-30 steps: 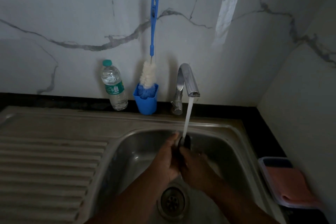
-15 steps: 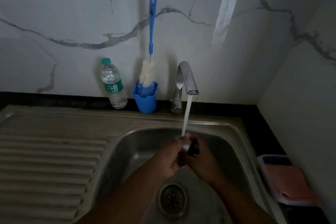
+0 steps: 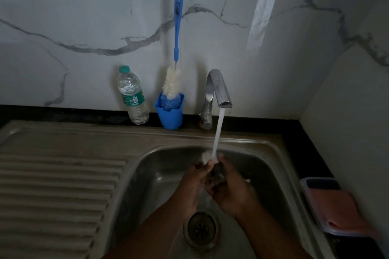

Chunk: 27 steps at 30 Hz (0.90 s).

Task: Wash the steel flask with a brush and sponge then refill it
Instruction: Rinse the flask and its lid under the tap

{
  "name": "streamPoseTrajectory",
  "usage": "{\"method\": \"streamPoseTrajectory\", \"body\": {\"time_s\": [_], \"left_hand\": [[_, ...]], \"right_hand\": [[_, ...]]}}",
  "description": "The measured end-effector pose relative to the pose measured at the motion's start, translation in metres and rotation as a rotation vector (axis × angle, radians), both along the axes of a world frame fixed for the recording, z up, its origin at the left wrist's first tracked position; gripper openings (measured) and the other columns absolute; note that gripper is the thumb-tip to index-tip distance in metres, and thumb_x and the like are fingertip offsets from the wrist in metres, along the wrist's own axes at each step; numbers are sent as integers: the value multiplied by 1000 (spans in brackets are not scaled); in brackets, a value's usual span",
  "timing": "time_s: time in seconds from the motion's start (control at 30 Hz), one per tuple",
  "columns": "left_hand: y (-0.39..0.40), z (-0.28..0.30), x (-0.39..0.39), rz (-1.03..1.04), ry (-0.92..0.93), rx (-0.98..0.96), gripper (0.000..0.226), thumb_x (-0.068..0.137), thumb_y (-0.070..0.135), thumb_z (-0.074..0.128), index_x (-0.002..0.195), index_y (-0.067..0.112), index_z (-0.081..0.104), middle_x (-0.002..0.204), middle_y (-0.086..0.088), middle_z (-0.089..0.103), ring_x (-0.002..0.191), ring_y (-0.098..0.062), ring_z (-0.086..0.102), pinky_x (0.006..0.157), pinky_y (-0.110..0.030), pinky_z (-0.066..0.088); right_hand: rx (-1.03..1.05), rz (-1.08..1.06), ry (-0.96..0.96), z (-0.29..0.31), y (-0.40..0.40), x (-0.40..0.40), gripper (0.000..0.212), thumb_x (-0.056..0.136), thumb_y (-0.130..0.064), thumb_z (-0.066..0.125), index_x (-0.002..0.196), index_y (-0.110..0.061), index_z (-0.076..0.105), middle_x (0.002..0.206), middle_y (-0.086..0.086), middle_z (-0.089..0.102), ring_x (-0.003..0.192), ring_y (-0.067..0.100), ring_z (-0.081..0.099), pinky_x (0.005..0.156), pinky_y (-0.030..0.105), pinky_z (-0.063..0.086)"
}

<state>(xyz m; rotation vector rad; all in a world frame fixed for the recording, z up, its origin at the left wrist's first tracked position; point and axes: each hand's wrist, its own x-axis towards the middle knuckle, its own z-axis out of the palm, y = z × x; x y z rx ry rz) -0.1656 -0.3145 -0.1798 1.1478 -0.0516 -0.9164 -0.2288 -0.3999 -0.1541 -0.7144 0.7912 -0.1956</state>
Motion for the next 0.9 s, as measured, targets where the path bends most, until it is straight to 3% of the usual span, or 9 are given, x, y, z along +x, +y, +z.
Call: {"method": "streamPoseTrajectory", "body": {"time_s": [0.13,0.23,0.33,0.47,0.57,0.63,0.7,0.77,0.9], "left_hand": [[-1,1,11,-107,78,14,40,77,35,76,107,8,74,109,-15,71,104,-29,66,99,-43,48],[-4,1,12,-191,86,85,53,73,40,78,115,9,69,104,-15,71,92,-29,68,84,-40,53],[-5,-7,12,-185,11,106,58,67,33,84,120,16,66,112,-13,71,101,-31,68,92,-48,53],[-2,-12,17,-132,-344,216,64,67,19,87,125,15,59,116,-8,68,107,-23,67,90,-40,57],[-2,-8,18,-196,-685,325,60,70,22,85,123,21,57,119,4,64,109,-8,62,94,-22,48],[-2,-4,17,-178,-940,462,60,82,6,73,135,17,47,134,1,55,121,-12,54,95,-9,34],[-2,-4,14,-176,-1053,533,59,88,2,62,142,12,41,142,-7,48,130,-21,47,96,-12,30],[-4,-1,6,-195,-1079,537,50,92,5,57,140,10,43,139,-8,51,127,-23,49,95,-14,32],[-4,-2,3,-123,-897,399,31,94,4,56,121,19,55,106,7,64,101,-10,61,79,-5,43]], "right_hand": [[140,21,35,-5,2,0,61,90,-57,46,110,-4,69,96,19,71,71,27,70,56,31,56],[44,86,95,-8,1,-1,71,89,-65,40,109,-4,69,101,22,68,79,29,64,67,33,51],[-325,140,228,-7,-8,-3,48,98,-47,39,103,-9,67,102,18,68,82,25,62,66,32,49],[-895,84,335,-20,-16,-18,25,99,-33,45,108,-21,65,113,5,66,104,19,61,97,36,45],[-1239,295,294,-19,-2,-31,50,97,-55,33,137,-31,48,140,-13,46,132,6,41,113,27,27],[-1551,456,316,-24,6,-33,88,81,-79,1,150,-30,22,154,-16,16,142,0,11,115,19,5],[-1610,507,446,-25,2,-30,101,67,-86,-12,152,-33,4,158,-16,0,143,0,-5,111,21,-3],[-1491,473,513,-23,-6,-23,91,74,-84,2,152,-36,3,161,-12,5,147,9,-1,117,36,6],[-1601,570,444,-11,-7,-16,91,73,-86,0,151,-40,8,161,-10,7,148,13,0,117,44,6]]}}
